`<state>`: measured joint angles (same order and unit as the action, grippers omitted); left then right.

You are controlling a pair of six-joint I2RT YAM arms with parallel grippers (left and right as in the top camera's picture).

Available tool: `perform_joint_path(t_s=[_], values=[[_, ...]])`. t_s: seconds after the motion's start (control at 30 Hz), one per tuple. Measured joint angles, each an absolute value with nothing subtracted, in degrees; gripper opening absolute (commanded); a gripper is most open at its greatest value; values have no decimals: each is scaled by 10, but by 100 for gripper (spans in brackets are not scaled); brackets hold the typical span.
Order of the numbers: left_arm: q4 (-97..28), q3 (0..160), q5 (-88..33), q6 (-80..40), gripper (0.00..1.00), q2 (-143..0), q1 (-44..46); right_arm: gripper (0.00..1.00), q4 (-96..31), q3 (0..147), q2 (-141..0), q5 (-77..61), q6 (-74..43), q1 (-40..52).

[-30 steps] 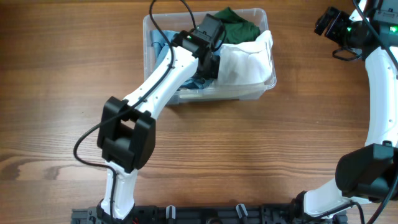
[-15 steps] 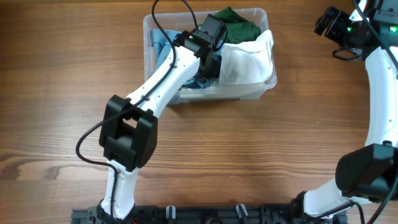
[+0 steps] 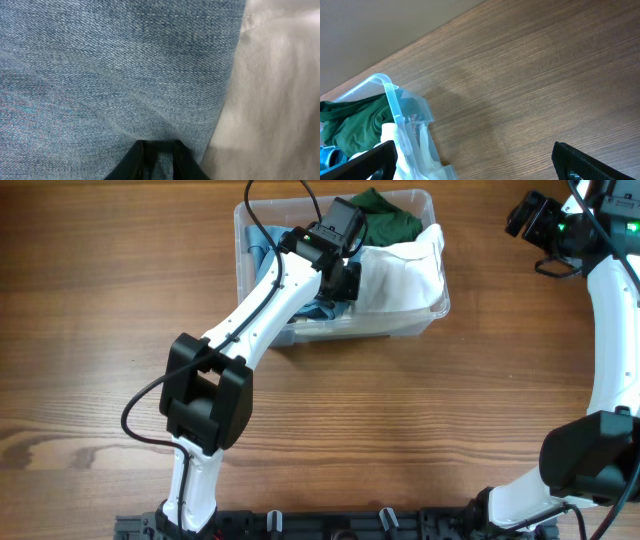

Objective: Pack container
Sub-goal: 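Press the light-blue cloth down into the bin's left side with the left gripper, then release the cloth and lift the left gripper out of the bin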

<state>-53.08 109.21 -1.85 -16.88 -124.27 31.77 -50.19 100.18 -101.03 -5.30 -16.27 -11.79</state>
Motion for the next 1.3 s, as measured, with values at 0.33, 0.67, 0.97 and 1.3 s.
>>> perform_joint_path(t_s=[0.33, 0.67, 0.97, 1.3], values=[[-529, 1092, -35, -171, 55, -1192, 321, 100, -502, 1002, -1010, -53, -163, -118], [-579, 1095, -24, -168, 100, -1073, 322, 100, -502, 1002, -1010, -53, -163, -118], [-611, 1095, -5, -169, 100, -994, 303, 100, -502, 1002, -1010, -53, -163, -118], [-749, 1101, 11, -169, 100, -960, 302, 100, -502, 1002, -1010, -53, -163, -118]])
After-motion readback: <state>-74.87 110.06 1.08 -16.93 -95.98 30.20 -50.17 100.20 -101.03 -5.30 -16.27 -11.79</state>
